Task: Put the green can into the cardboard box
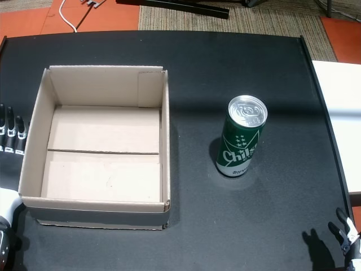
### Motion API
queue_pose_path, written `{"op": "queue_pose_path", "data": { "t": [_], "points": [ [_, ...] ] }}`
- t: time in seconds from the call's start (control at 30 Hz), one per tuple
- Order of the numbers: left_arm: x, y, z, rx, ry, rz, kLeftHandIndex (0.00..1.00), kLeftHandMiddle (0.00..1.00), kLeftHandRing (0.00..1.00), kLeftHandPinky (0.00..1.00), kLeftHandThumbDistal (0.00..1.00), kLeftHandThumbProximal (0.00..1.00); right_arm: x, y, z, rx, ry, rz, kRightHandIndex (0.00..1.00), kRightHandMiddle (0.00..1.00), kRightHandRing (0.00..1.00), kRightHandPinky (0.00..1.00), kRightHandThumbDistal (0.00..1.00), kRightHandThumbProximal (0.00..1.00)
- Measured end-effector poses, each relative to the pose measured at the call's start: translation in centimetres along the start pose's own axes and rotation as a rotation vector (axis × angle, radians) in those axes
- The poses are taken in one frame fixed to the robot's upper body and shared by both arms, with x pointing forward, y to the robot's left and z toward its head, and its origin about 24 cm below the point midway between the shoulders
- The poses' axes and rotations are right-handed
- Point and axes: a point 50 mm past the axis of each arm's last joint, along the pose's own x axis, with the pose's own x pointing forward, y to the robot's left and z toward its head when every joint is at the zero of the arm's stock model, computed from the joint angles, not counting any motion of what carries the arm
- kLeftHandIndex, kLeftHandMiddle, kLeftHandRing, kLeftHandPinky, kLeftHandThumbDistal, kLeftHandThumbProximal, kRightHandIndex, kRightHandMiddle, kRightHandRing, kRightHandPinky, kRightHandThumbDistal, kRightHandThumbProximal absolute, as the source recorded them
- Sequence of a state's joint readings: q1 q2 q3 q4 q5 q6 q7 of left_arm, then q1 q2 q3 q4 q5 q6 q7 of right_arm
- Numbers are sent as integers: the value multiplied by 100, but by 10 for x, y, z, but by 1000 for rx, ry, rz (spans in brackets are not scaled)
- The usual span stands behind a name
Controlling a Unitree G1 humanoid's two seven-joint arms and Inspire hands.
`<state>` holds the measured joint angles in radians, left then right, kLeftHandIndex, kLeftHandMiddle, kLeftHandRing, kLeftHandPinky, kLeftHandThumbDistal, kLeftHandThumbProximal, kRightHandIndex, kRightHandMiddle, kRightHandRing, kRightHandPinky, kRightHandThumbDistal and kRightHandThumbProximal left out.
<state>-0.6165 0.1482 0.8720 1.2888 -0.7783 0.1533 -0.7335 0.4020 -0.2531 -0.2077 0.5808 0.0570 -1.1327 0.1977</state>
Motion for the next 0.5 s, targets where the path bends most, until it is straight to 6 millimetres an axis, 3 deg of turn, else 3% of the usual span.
{"op": "queue_pose_path", "data": {
  "t": [0.17, 0.5],
  "points": [
    [0, 0, 0, 0, 0, -2, 44, 44, 53, 68, 9, 76, 0, 0, -1, 1, 4, 0, 100, 94, 95, 100, 100, 32],
    [0, 0, 4, 1, -30, 0, 48, 48, 58, 69, 8, 82, 0, 0, -2, 2, 8, 0, 100, 94, 95, 100, 100, 30]
  ]
}}
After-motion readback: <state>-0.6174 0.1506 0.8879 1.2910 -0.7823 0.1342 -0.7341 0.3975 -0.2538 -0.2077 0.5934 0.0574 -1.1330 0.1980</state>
